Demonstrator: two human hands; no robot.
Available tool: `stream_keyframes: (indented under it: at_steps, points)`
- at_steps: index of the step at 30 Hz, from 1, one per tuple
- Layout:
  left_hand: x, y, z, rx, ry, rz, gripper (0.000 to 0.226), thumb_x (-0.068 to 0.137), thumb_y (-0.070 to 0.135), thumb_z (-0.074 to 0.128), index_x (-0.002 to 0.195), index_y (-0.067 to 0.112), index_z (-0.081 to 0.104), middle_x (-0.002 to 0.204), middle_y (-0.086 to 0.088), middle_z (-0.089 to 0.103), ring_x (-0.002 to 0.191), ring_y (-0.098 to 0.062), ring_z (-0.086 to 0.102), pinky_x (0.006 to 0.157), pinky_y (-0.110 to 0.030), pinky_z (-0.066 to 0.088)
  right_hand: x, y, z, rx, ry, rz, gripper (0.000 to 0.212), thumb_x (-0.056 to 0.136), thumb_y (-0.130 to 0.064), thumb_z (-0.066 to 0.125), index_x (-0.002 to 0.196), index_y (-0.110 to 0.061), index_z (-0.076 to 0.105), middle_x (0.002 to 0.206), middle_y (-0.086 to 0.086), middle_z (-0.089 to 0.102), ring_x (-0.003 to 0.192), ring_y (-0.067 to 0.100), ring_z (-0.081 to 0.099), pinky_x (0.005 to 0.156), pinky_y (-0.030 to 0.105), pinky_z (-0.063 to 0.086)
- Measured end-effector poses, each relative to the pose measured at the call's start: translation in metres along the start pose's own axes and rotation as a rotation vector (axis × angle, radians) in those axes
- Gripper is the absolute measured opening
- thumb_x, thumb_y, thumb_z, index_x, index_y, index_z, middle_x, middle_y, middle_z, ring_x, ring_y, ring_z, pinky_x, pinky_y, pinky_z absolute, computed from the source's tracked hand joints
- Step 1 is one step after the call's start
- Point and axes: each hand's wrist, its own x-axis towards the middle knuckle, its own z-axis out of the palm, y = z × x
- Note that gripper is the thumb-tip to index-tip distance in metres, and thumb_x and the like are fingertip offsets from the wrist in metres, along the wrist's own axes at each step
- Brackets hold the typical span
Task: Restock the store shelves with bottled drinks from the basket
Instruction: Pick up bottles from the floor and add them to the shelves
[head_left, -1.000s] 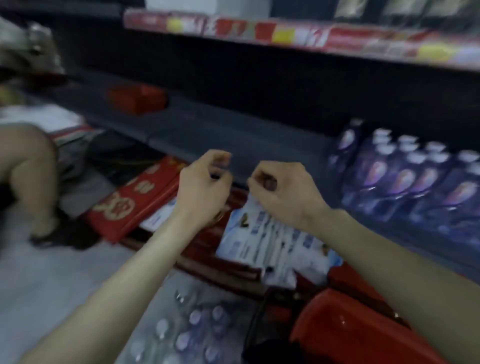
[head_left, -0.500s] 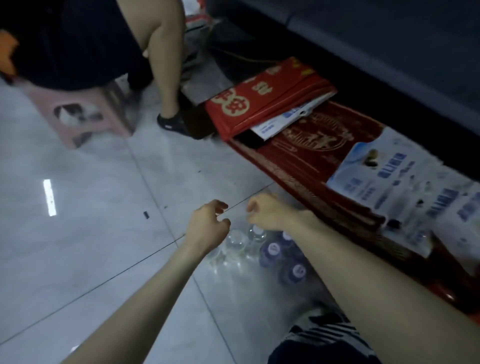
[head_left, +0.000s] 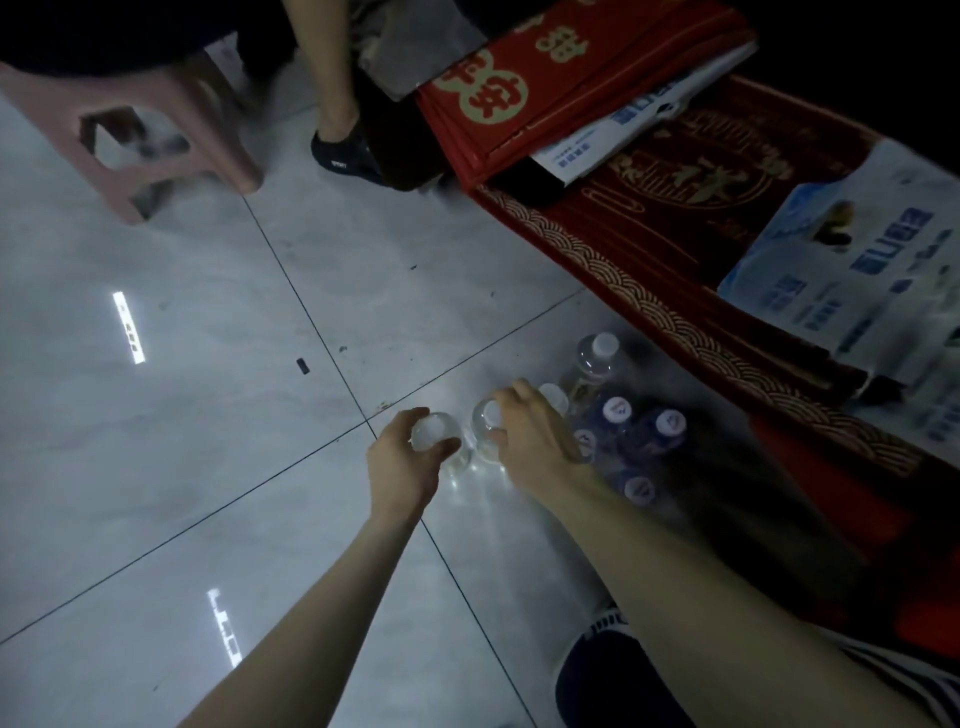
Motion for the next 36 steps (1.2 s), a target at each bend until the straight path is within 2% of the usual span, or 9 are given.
stream_keyframes:
  at_steps: [3,8,13,16,22,28,30,33,36]
  points:
    - [-0.011,-0.007,0.010,-0.145,0.090,0.008,0.050,0.073,0.018,0.090,0.120,0.019,0.071,0.110,0.007,0.072,0.102,-0.015,0.066,0.090,-0.031,0.056,0.001,-0.005,0.005,-0.078,0.005,0.010,0.038,0.092,-0.007,0.070,0.127,-0.010,0.055,0.133,0.007,0.050,0.116,0.027,0.062,0.087,0.037,0.056]
    - [-0.018,-0.004,0.017,-0.224,0.156,-0.016,0.036,0.078,0.016,0.087,0.109,0.012,0.068,0.099,0.005,0.071,0.086,-0.001,0.063,0.083,-0.024,0.051,-0.004,-0.010,-0.001,-0.211,-0.012,-0.010,0.043,0.093,-0.003,0.066,0.132,-0.006,0.050,0.135,0.013,0.051,0.117,0.030,0.062,0.085,0.039,0.056]
    - [-0.019,-0.002,0.014,-0.180,0.143,-0.082,0.036,0.084,0.018,0.082,0.114,0.008,0.065,0.110,-0.007,0.071,0.103,-0.026,0.063,0.078,-0.028,0.041,-0.020,-0.014,-0.004,-0.277,-0.066,-0.017,0.041,0.092,-0.001,0.065,0.129,-0.005,0.049,0.132,0.016,0.054,0.116,0.031,0.061,0.089,0.038,0.057]
    - [-0.024,0.004,0.004,-0.158,0.140,-0.028,0.030,0.086,0.017,0.080,0.112,0.012,0.065,0.104,-0.003,0.069,0.102,-0.027,0.063,0.071,-0.026,0.041,-0.028,-0.018,-0.013,-0.306,-0.101,-0.009,0.043,0.091,-0.004,0.069,0.129,-0.004,0.048,0.129,0.017,0.059,0.113,0.031,0.064,0.088,0.038,0.056]
    - [-0.032,0.044,-0.034,-0.153,0.067,0.161,0.030,0.086,0.025,0.081,0.111,0.024,0.064,0.107,0.004,0.071,0.105,-0.022,0.064,0.088,-0.040,0.053,-0.037,-0.021,-0.075,-0.102,-0.271,-0.031,0.044,0.096,-0.001,0.056,0.136,-0.005,0.039,0.130,0.015,0.066,0.117,0.032,0.065,0.086,0.041,0.057]
    - [-0.044,0.132,-0.077,-0.123,0.001,0.402,0.023,0.084,0.032,0.082,0.101,0.034,0.066,0.098,0.017,0.072,0.095,-0.013,0.067,0.077,-0.032,0.055,-0.067,-0.013,-0.161,-0.033,-0.147,-0.034,0.040,0.095,-0.003,0.059,0.131,-0.007,0.042,0.128,0.009,0.064,0.115,0.030,0.064,0.085,0.040,0.056]
    - [-0.046,0.165,-0.089,-0.084,-0.009,0.493,0.027,0.082,0.039,0.082,0.105,0.035,0.068,0.101,0.018,0.072,0.097,-0.011,0.067,0.082,-0.038,0.057,-0.079,-0.010,-0.192,0.023,-0.054,-0.024,0.029,0.098,-0.008,0.057,0.126,-0.009,0.048,0.124,0.010,0.064,0.105,0.027,0.064,0.075,0.034,0.050]
    - [-0.057,0.223,-0.105,-0.042,-0.036,0.624,0.033,0.078,0.043,0.085,0.107,0.033,0.070,0.100,0.018,0.073,0.096,-0.006,0.067,0.085,-0.043,0.058,-0.099,-0.004,-0.241,0.095,0.112,-0.025,0.024,0.100,-0.019,0.060,0.121,-0.014,0.051,0.118,0.009,0.064,0.100,0.024,0.064,0.080,0.034,0.054]
    - [-0.076,0.284,-0.123,-0.036,-0.067,0.771,0.033,0.074,0.043,0.089,0.102,0.033,0.073,0.094,0.019,0.075,0.091,-0.003,0.071,0.083,-0.041,0.060,-0.127,0.001,-0.296,0.155,0.245,-0.063,0.016,0.103,-0.025,0.059,0.106,-0.011,0.051,0.096,-0.003,0.058,0.083,0.012,0.059,0.067,0.012,0.047]
